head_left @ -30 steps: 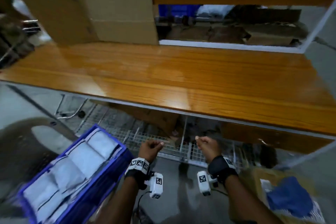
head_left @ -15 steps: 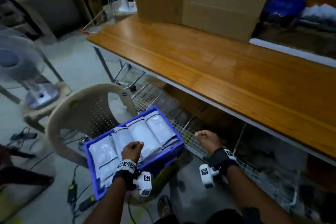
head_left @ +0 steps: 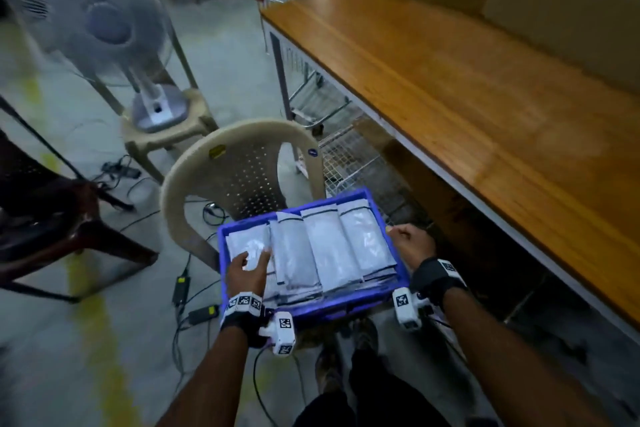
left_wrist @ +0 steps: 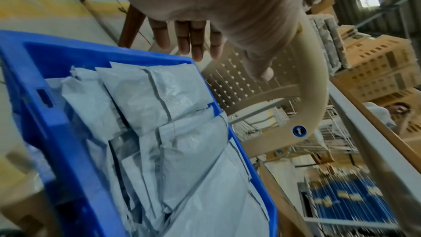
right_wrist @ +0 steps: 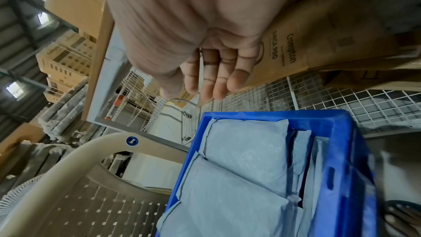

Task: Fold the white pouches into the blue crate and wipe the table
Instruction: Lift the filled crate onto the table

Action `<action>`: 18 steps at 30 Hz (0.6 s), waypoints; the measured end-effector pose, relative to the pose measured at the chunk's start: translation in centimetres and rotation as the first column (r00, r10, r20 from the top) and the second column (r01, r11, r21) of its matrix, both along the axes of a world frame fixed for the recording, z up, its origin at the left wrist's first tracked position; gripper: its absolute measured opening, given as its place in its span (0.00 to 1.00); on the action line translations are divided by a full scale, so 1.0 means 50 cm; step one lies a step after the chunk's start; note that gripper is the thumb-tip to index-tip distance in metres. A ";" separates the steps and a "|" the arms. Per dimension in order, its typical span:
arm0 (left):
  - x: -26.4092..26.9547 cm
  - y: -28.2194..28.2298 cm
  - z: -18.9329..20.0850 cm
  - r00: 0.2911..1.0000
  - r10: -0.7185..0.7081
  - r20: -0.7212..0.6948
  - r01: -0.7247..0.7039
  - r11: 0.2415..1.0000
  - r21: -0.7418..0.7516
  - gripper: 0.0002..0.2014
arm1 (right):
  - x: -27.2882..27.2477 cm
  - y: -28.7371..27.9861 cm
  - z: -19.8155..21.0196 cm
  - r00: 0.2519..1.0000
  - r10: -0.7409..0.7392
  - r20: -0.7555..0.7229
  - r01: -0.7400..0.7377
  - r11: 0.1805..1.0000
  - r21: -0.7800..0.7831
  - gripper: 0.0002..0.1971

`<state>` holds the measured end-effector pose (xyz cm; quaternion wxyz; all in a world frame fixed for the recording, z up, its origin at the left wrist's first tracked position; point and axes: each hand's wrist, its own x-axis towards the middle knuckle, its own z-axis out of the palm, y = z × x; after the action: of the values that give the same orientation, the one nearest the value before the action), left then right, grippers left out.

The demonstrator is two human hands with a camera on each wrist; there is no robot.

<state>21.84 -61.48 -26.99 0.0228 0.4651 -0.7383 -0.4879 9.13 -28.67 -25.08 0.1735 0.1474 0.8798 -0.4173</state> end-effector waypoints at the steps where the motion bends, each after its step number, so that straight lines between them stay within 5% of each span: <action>1: 0.000 -0.012 -0.009 0.999 0.020 0.025 -0.019 1.000 -0.010 0.38 | -0.015 -0.005 -0.006 1.000 -0.007 0.008 0.007 1.000 0.003 0.12; 8: -0.011 -0.097 -0.081 0.966 0.193 0.171 -0.157 0.967 -0.200 0.42 | -0.099 -0.031 -0.105 0.992 0.008 0.125 -0.019 0.996 0.091 0.26; 11: -0.022 -0.115 -0.097 0.960 0.186 0.211 -0.152 0.974 -0.170 0.37 | -0.119 -0.031 -0.152 0.986 0.006 0.165 -0.028 0.991 0.129 0.26; 15: -0.014 -0.163 -0.178 0.933 0.220 0.285 -0.189 0.973 -0.133 0.57 | -0.136 -0.026 -0.225 0.972 0.022 0.234 -0.062 0.984 0.165 0.35; 18: -0.019 -0.175 -0.201 0.912 0.195 0.360 -0.167 0.980 -0.108 0.53 | -0.151 -0.026 -0.275 0.956 0.001 0.294 -0.061 0.980 0.192 0.42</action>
<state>20.91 -70.23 -37.02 -0.0538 0.6135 -0.7010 -0.3595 1.58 -29.97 -38.84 0.2927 0.2102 0.8839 -0.2980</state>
